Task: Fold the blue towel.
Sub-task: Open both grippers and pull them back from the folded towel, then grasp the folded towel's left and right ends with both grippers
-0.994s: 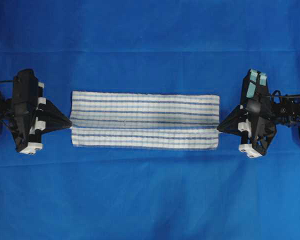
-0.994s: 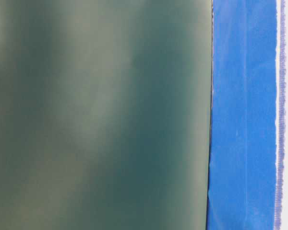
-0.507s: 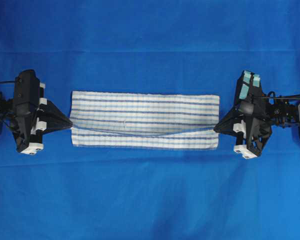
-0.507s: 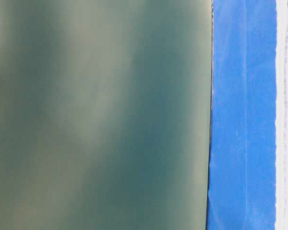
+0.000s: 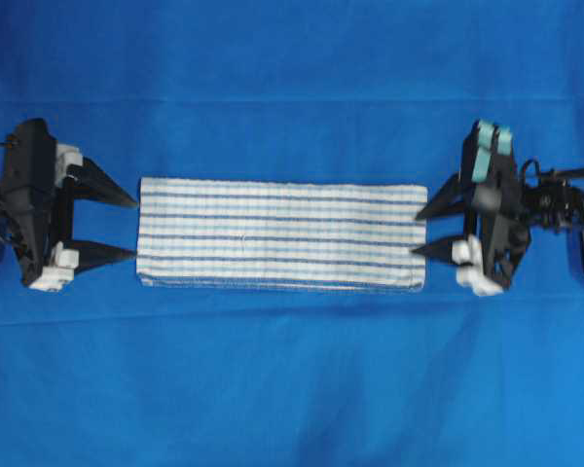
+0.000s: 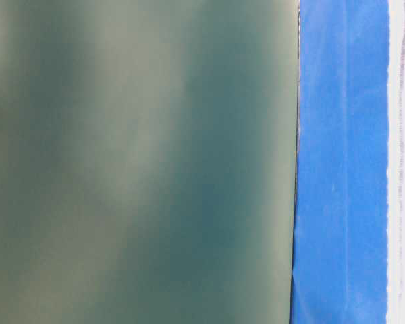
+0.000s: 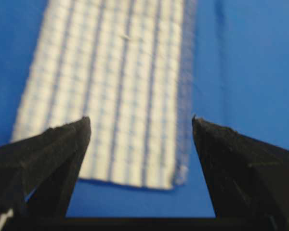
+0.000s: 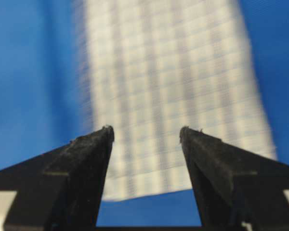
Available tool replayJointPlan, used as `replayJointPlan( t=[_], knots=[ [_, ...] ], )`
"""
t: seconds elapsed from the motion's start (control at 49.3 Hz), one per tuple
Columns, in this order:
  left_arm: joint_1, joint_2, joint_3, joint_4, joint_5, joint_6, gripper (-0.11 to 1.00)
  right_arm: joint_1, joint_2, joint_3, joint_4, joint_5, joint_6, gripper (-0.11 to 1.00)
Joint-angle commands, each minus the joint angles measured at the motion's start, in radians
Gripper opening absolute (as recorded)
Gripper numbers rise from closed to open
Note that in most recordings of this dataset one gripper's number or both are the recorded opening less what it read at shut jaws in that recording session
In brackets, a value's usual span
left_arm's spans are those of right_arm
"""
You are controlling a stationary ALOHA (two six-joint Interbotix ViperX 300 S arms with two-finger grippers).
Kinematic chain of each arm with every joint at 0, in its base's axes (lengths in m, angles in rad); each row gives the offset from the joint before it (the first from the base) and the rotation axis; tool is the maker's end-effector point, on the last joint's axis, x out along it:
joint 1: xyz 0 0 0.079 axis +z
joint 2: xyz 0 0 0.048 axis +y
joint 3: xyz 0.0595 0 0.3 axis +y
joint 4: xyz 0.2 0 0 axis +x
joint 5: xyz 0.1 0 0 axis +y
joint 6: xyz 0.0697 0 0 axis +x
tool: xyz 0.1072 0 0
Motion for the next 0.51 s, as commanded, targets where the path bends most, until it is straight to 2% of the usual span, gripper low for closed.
replayJointPlan(
  t=[0.0, 0.122, 0.243, 0.487],
  knots=[
    [0.038, -0.015, -0.015, 0.000, -0.003, 0.026, 0.79, -0.058, -0.014, -0.009, -0.026, 0.002, 0.002, 0.64],
    [0.115, 0.000, -0.018, 0.000, -0.003, 0.066, 0.79, -0.123, -0.002, -0.014, -0.067, 0.003, 0.002, 0.64],
    [0.156, 0.032, -0.028, 0.000, -0.005, 0.081, 0.79, -0.156, 0.020, -0.017, -0.081, 0.009, 0.002, 0.64],
    [0.161, 0.055, -0.034, 0.000, -0.006, 0.083, 0.79, -0.164, 0.031, -0.012, -0.083, 0.011, 0.002, 0.64]
  ],
)
